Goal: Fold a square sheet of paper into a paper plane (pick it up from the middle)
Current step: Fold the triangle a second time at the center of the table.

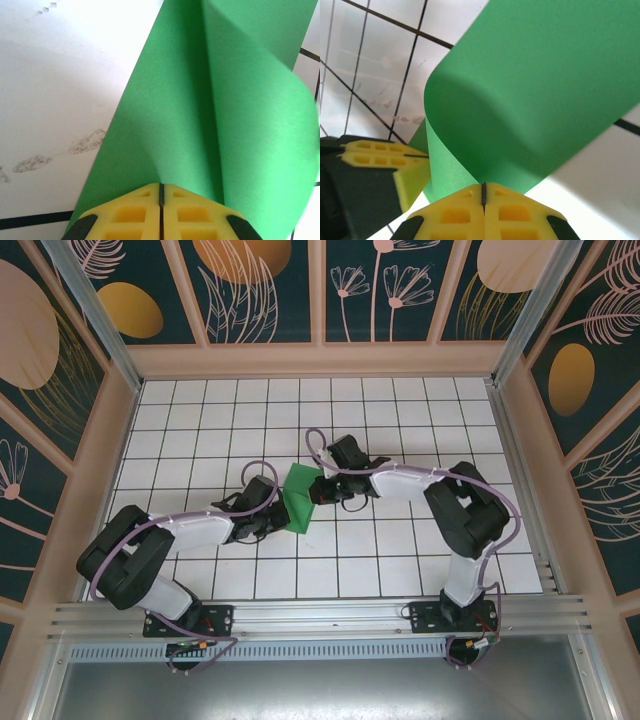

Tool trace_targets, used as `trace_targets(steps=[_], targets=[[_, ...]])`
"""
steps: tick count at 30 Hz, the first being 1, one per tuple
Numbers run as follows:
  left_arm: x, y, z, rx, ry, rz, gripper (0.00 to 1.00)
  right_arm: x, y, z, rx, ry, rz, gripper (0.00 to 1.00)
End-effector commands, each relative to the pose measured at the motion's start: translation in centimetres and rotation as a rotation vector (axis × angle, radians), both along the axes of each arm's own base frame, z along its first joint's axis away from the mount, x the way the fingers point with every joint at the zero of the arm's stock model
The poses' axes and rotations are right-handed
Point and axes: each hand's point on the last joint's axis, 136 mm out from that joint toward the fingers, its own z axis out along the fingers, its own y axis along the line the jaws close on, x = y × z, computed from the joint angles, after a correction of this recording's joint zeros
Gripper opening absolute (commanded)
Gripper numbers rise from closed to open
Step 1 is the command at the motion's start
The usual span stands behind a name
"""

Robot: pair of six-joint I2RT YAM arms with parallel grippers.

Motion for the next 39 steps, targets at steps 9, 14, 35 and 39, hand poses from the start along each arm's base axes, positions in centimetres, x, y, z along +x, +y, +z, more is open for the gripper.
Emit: trace_targets(steps=[9,14,35,39], targets=[[1.5,-1.7,5.5,-0.156,-0.180,-0.033,0.11,1.5,0.7,-1.6,-0.034,-0.025,0.035,0.00],[1.7,-3.9,6.7,-0.289,-0.204,-0.078,0.11,1.8,0.4,-1.8,-0.039,-0.027,0.024,0.00],[2.4,-5.6,3.8,-0.305,-0.125,-0.088,0.10,1.3,0.4,-2.6,-0.027,0.010,0.052,0.00],[2.5,-5.7,4.0,-0.312,-0.132,-0.091,0.10,1.2,0.5,-2.8,-0.026,0.022,0.060,0.00]])
